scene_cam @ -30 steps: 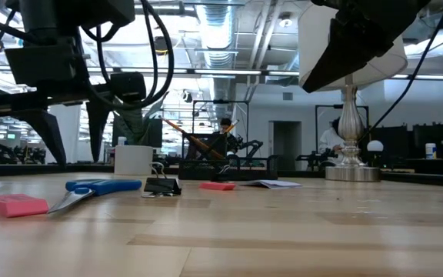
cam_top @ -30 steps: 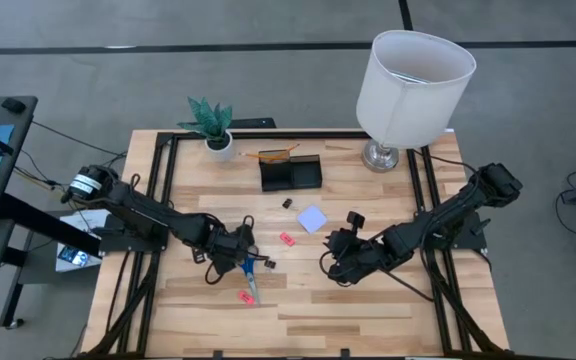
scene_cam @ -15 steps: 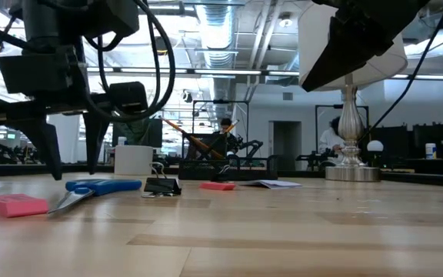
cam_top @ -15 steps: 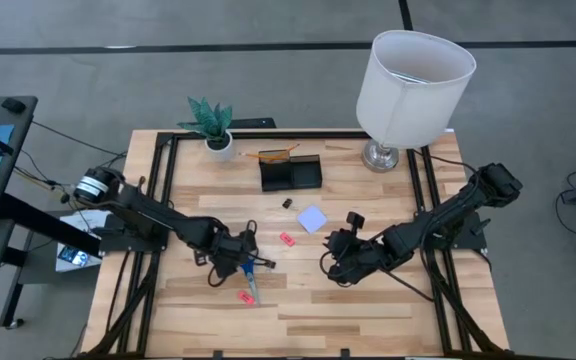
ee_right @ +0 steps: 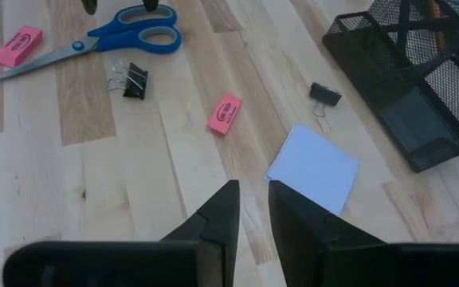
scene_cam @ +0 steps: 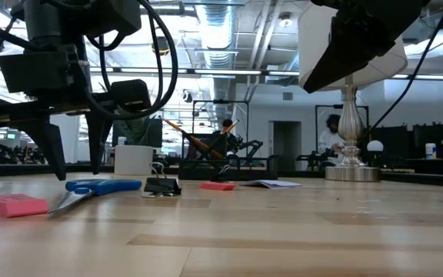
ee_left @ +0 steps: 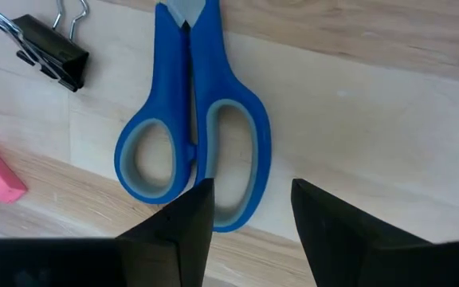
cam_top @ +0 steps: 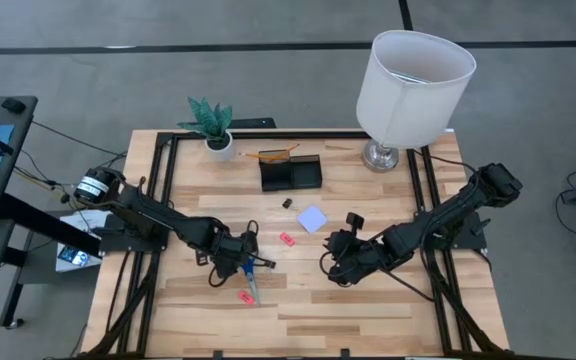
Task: Pick and place office supplies into organizer
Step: Put the blue scissors into the black desk organizer
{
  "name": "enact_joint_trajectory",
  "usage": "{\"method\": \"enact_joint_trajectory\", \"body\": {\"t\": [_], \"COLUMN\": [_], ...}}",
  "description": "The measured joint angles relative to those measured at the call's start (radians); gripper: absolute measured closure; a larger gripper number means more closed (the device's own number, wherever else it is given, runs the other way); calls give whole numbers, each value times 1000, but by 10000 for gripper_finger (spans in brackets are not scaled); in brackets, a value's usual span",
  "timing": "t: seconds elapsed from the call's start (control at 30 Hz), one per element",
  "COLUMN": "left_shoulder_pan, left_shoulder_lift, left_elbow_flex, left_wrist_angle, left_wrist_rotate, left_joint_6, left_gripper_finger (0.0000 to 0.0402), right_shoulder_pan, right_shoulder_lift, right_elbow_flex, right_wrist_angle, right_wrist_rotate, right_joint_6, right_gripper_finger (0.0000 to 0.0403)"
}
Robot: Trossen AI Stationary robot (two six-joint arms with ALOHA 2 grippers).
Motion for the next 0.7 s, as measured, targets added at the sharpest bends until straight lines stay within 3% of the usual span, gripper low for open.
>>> {"method": "enact_joint_trajectory", "body": {"t": [0.7], "left_shoulder_pan": [22], "left_shoulder_lift": [56], "left_elbow_flex": [-1], "left_wrist_angle": [22], "left_wrist_rotate": [47], "left_joint_6": [-24], "left_gripper_finger": [239], "right_shoulder_pan": [0], "right_shoulder_lift": [0], "right_elbow_flex": [0], "right_wrist_angle": [0], "right_wrist_rotate": [0], "right_joint_6": [0], "right_gripper_finger": [337]}}
